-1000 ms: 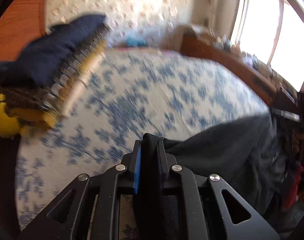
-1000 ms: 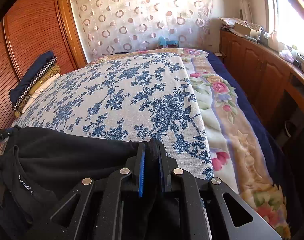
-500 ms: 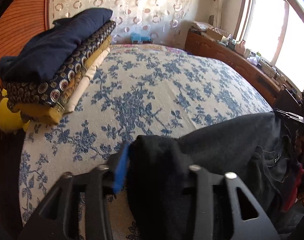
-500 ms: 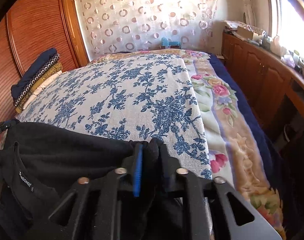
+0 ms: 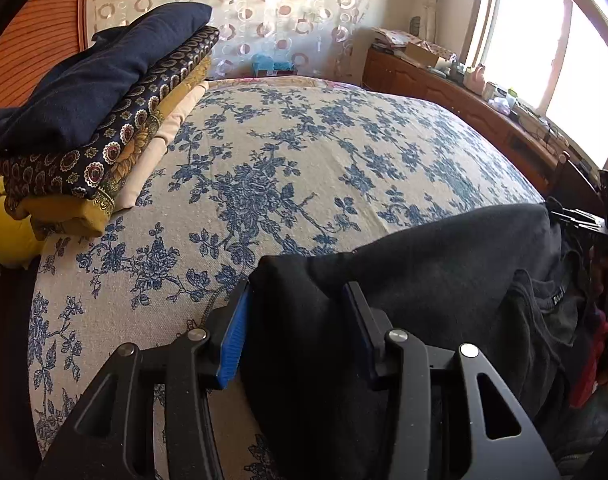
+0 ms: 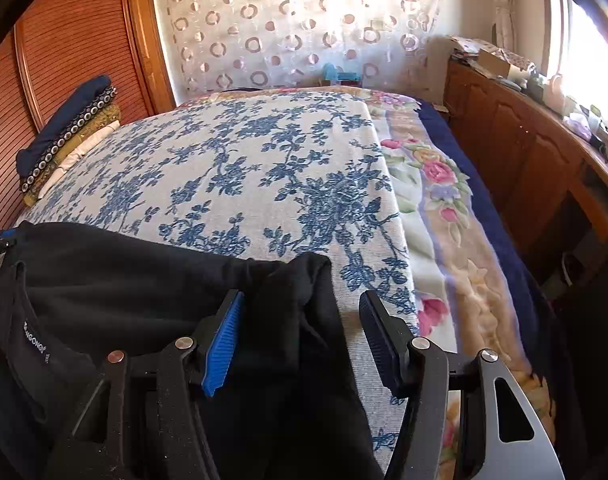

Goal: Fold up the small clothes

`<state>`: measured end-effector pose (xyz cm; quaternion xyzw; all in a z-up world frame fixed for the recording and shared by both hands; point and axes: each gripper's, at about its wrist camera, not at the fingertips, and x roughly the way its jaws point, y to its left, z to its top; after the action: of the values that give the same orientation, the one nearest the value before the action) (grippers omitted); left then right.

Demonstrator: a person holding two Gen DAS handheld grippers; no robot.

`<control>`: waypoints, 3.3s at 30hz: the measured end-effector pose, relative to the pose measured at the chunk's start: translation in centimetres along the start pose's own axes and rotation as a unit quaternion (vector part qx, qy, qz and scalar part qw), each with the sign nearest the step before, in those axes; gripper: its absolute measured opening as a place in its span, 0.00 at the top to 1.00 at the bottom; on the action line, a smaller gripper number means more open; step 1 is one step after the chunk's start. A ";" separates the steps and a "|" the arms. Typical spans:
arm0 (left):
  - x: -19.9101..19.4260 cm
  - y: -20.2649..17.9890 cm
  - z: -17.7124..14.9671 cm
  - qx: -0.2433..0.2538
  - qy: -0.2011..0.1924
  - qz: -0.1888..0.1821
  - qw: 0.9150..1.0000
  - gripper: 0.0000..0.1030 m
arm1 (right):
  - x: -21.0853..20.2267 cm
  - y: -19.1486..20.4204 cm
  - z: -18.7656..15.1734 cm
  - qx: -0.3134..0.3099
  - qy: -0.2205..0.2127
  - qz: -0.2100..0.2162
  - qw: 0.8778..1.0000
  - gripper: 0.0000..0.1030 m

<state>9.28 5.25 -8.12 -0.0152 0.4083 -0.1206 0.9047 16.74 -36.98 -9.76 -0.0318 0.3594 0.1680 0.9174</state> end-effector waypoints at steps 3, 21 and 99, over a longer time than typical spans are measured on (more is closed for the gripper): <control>-0.1 -0.2 -0.2 0.006 0.000 -0.003 1.000 0.68 | -0.2 0.4 -0.3 -0.010 -0.002 0.006 1.000 0.53; -16.0 -3.6 -0.6 0.013 -0.165 -0.066 0.984 0.88 | -15.3 2.4 -2.8 0.002 -0.113 0.060 0.992 0.91; -6.0 -2.3 -2.7 0.014 -0.013 -0.040 0.999 0.95 | -1.6 -0.7 6.5 0.009 -0.018 0.004 1.000 0.57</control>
<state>2.97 4.56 -5.18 -0.0199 0.3940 -0.1619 0.9045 20.15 -36.94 -3.92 -0.0191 0.3443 0.1691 0.9233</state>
